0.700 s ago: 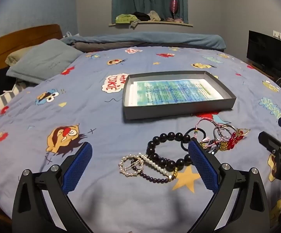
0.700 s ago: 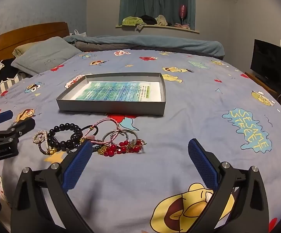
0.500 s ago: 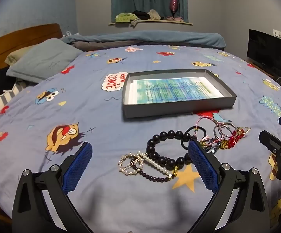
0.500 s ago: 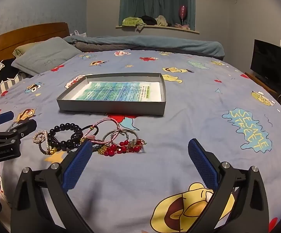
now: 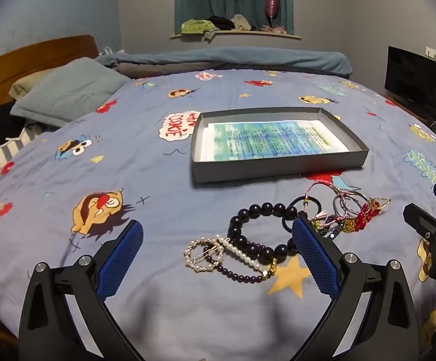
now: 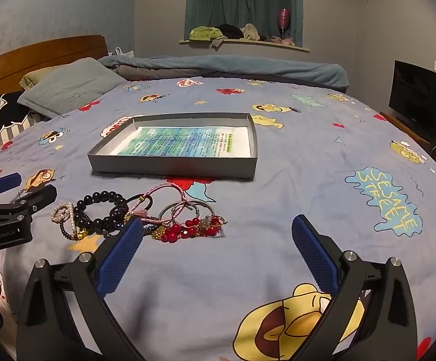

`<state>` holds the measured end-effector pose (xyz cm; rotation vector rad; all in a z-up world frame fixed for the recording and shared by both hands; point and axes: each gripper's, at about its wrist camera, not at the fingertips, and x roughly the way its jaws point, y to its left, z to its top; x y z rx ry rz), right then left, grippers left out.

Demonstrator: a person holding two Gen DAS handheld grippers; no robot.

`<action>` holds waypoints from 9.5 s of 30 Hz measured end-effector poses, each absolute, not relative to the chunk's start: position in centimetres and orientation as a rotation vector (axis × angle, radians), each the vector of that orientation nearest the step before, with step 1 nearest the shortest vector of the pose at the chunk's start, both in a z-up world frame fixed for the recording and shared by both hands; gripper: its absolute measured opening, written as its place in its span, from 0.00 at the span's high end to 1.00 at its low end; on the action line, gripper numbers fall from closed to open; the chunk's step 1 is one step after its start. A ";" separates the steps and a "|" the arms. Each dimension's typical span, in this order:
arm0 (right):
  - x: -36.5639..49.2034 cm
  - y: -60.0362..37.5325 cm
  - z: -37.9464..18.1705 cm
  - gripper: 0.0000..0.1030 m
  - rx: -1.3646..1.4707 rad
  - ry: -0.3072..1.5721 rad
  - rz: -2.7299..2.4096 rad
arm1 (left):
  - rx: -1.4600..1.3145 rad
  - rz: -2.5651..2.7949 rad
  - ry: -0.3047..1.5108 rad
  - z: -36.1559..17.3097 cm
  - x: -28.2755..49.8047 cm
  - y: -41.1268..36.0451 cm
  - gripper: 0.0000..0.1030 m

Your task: Organize jewelry

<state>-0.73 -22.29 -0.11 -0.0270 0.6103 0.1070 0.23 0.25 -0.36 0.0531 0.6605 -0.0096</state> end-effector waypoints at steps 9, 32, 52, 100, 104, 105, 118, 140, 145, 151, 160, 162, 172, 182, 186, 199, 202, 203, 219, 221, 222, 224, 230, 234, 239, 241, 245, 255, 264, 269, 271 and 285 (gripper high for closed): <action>-1.0 -22.5 -0.1 0.05 -0.026 0.604 0.109 | 0.058 -0.006 0.658 -0.5 0.2 0.0 0.05; -0.9 -22.4 -0.1 0.05 -0.026 0.604 0.105 | 0.056 -0.005 0.653 -0.5 0.0 -0.1 0.05; -0.9 -22.4 -0.1 0.05 -0.028 0.607 0.105 | 0.053 -0.005 0.662 -0.4 0.1 0.0 0.05; 3.5 -23.4 -4.0 0.54 0.076 0.761 0.178 | 0.051 -0.093 0.823 -4.9 2.8 5.3 0.30; 3.6 -23.5 -4.0 0.61 0.081 0.758 0.176 | 0.047 -0.106 0.830 -5.2 3.1 5.4 0.42; 3.6 -23.5 -4.0 0.64 0.082 0.759 0.177 | 0.045 -0.111 0.830 -5.2 3.2 5.3 0.43; 4.3 -23.4 -4.6 0.81 0.109 0.777 0.201 | -0.013 -0.186 0.894 -6.3 4.2 5.6 0.72; 1.7 -23.5 -0.6 0.99 0.065 0.587 0.247 | 0.030 -0.130 0.769 -3.3 2.4 5.6 0.95; 1.0 -23.7 1.3 0.99 0.043 0.536 0.238 | 0.046 -0.105 0.728 -1.8 2.1 5.6 0.95; 1.3 -24.1 3.4 0.99 0.013 0.532 0.250 | 0.048 -0.110 0.709 0.1 2.5 5.6 0.95; 5.9 -24.4 6.5 0.99 -0.032 0.546 0.241 | 0.096 -0.137 0.687 2.7 6.9 4.5 0.95; 7.4 -24.3 7.1 0.99 -0.036 0.540 0.240 | 0.107 -0.140 0.685 3.1 8.7 4.1 0.95; 18.9 -22.2 8.0 0.99 -0.055 0.559 0.283 | 0.134 -0.156 0.734 2.8 20.4 1.7 0.95; 27.0 -20.4 3.6 0.99 0.010 0.670 0.370 | 0.216 -0.201 0.836 -0.9 29.3 -1.8 0.95; 29.0 -20.8 1.5 0.99 -0.023 0.756 0.314 | 0.275 -0.176 0.882 -2.6 30.5 -2.3 0.95; 31.2 -24.3 -2.1 0.99 0.000 0.943 0.153 | 0.237 -0.115 0.974 -4.9 32.5 -0.7 0.94; 31.3 -24.2 -2.1 0.97 -0.001 0.947 0.148 | 0.232 -0.106 0.976 -5.0 32.5 -0.5 0.94; 31.4 -24.3 -2.2 0.95 0.000 0.951 0.151 | 0.230 -0.104 0.979 -5.0 32.6 -0.5 0.90; 27.1 -24.3 2.0 0.51 0.033 0.881 0.210 | 0.137 -0.123 0.884 -0.6 28.1 0.9 0.33; 25.9 -24.5 3.0 0.43 0.040 0.870 0.212 | 0.137 -0.119 0.868 0.3 26.9 1.0 0.26; 25.4 -24.6 3.3 0.38 0.043 0.862 0.211 | 0.135 -0.119 0.860 0.7 26.3 1.0 0.25; 24.2 -24.6 4.1 0.33 0.039 0.848 0.212 | 0.131 -0.115 0.848 1.6 25.1 1.2 0.21; 20.1 -24.5 6.5 0.09 0.024 0.805 0.234 | 0.133 -0.103 0.813 3.9 21.1 1.3 0.12; 17.1 -24.3 7.5 0.06 0.025 0.783 0.247 | 0.094 -0.122 0.792 5.4 18.2 1.7 0.11; 13.2 -24.5 8.2 0.06 0.040 0.766 0.262 | 0.065 -0.145 0.763 7.0 14.1 1.9 0.10; 12.1 -24.7 8.2 0.06 0.035 0.757 0.259 | 0.050 -0.154 0.760 7.3 12.7 2.0 0.10; 9.3 -24.8 8.3 0.06 0.022 0.743 0.253 | 0.051 -0.160 0.730 8.0 9.6 2.2 0.09; 5.2 -24.0 6.4 0.06 -0.053 0.697 0.208 | 0.022 -0.167 0.734 5.3 4.8 2.4 0.08; 4.8 -23.2 2.7 0.06 -0.072 0.701 0.175 | 0.053 -0.133 0.801 -0.7 4.1 2.7 0.08; 5.5 -23.4 0.4 0.06 -0.045 0.724 0.162 | 0.086 -0.159 0.816 -2.6 5.3 1.7 0.11; 5.8 -23.5 -0.6 0.06 -0.034 0.734 0.164 | 0.108 -0.175 0.816 -3.2 5.8 1.1 0.13; 6.7 -23.5 -3.8 0.51 -0.075 0.757 0.191 | 0.121 -0.234 0.894 -6.1 8.3 -0.5 0.61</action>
